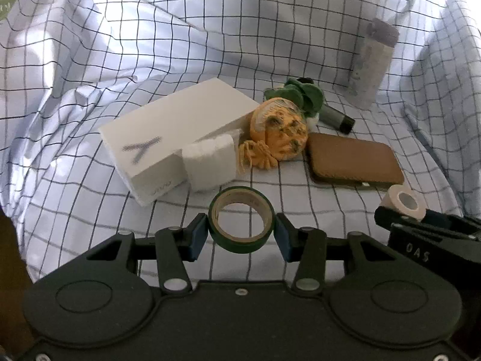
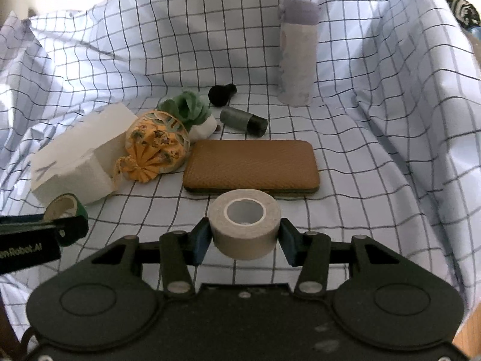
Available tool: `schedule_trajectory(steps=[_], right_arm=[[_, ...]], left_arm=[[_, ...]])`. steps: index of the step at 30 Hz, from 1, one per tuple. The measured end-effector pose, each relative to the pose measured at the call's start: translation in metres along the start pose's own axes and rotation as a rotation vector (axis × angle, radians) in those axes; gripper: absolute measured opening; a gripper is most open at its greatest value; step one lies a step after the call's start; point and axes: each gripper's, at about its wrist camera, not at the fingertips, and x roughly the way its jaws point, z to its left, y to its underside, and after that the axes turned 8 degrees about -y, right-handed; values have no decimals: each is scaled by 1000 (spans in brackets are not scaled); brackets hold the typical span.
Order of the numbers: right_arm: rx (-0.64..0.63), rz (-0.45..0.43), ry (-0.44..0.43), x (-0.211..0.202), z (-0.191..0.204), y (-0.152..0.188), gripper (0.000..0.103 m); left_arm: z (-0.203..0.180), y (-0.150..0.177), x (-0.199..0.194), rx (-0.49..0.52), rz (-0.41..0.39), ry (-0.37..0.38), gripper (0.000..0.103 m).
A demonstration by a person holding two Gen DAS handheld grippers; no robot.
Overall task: Organize soft objects
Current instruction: 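Carry both tape rolls over the woven basket with both tools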
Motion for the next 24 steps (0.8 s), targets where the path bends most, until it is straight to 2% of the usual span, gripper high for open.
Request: schedule_trajectory(steps=[13, 24], right_arm=[[22, -68, -66, -94, -2, 47, 48], [48, -49, -114, -137, 2, 102, 48]], left_arm=[[-12, 49, -56, -4, 2, -43, 47], [-26, 93, -78, 9, 4, -76, 47]])
